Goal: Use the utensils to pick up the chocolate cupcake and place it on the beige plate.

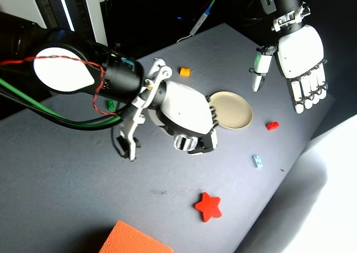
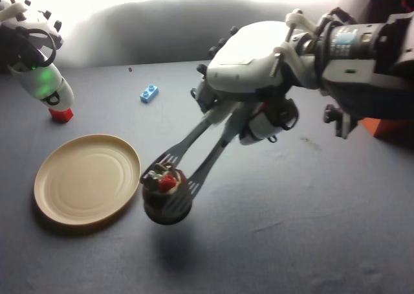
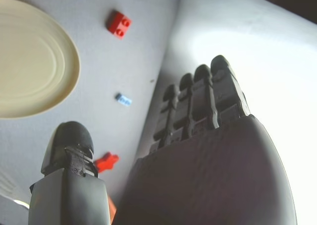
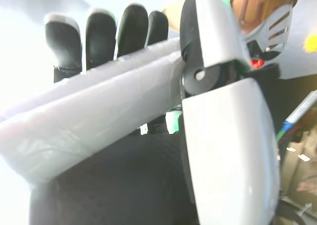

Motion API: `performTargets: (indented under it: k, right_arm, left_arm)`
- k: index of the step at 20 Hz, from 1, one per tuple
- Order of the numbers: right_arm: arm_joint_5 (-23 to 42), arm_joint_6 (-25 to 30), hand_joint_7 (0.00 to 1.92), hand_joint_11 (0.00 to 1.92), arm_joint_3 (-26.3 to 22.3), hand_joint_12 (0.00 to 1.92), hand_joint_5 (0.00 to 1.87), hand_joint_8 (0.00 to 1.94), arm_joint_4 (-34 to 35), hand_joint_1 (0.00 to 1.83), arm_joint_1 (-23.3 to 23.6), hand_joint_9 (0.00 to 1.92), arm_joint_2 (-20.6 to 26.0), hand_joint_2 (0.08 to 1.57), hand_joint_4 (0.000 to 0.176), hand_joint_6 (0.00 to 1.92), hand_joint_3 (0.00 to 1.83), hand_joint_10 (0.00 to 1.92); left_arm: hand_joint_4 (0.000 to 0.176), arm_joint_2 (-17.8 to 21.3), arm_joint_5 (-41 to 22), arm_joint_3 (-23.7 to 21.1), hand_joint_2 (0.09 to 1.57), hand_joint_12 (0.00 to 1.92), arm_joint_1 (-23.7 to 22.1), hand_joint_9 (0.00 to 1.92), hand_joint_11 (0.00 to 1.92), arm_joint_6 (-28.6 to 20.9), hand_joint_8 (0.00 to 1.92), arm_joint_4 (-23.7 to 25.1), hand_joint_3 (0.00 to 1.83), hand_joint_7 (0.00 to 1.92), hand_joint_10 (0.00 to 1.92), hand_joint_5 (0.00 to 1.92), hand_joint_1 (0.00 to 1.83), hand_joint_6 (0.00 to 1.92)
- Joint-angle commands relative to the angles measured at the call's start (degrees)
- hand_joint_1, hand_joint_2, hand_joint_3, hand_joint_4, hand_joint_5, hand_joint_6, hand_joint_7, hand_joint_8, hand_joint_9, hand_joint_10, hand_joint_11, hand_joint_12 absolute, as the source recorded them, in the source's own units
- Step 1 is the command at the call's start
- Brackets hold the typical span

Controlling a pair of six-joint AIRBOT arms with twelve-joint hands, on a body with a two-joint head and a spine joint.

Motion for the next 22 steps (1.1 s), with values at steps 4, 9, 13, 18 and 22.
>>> performTargets:
  k: [4, 9, 13, 18, 22]
  right_arm:
    - [6.1, 0.2, 0.9, 0.8, 5.2, 1.67, 0.78, 1.16, 0.1, 1.37, 2.9, 0.87, -4.4, 1.17, 0.0, 1.05, 0.0, 1.47]
    - [5.5, -0.4, 0.88, 0.73, 11.9, 1.84, 0.83, 1.26, 0.1, 1.37, 3.6, 0.81, -10.9, 1.18, 0.0, 0.88, 0.0, 1.57]
    - [5.8, -1.9, 0.93, 0.71, 16.9, 1.79, 0.83, 1.06, 0.1, 1.36, 4.6, 0.87, -15.6, 1.15, 0.0, 1.04, 0.0, 1.47]
    - [6.6, -3.0, 0.92, 0.69, 21.6, 1.82, 0.89, 1.14, 0.1, 1.37, 3.9, 0.83, -20.9, 1.15, 0.0, 0.95, 0.0, 1.48]
    - [8.2, -4.1, 0.96, 0.74, 22.5, 1.81, 0.89, 1.05, 0.1, 1.37, 2.5, 0.9, -22.4, 1.13, 0.0, 0.93, 0.0, 1.43]
  left_arm:
    - [0.0, -0.1, -1.6, 0.4, 1.14, 0.02, -0.7, 0.0, 0.0, 0.3, 0.0, 3.6, 0.0, 0.0, 0.0, 0.0, 0.29, 0.0]
    - [0.0, -0.9, -1.7, 0.7, 1.13, 0.0, -0.7, 0.02, 0.01, 0.3, 0.0, 3.6, 0.0, 0.01, 0.01, 0.0, 0.32, 0.0]
    - [0.0, -1.8, -1.8, 1.2, 1.13, 0.0, -0.7, 0.0, 0.0, 0.3, 0.0, 3.6, 0.0, 0.0, 0.0, 0.0, 0.32, 0.0]
    - [0.0, -1.8, -1.8, 0.9, 1.13, 0.0, -0.7, 0.0, 0.0, 0.3, 0.0, 3.6, 0.0, 0.0, 0.0, 0.0, 0.29, 0.0]
    - [0.0, -1.8, -1.8, 0.8, 1.13, 0.0, -0.8, 0.0, 0.0, 0.2, 0.0, 3.6, 0.0, 0.0, 0.0, 0.0, 0.3, 0.0]
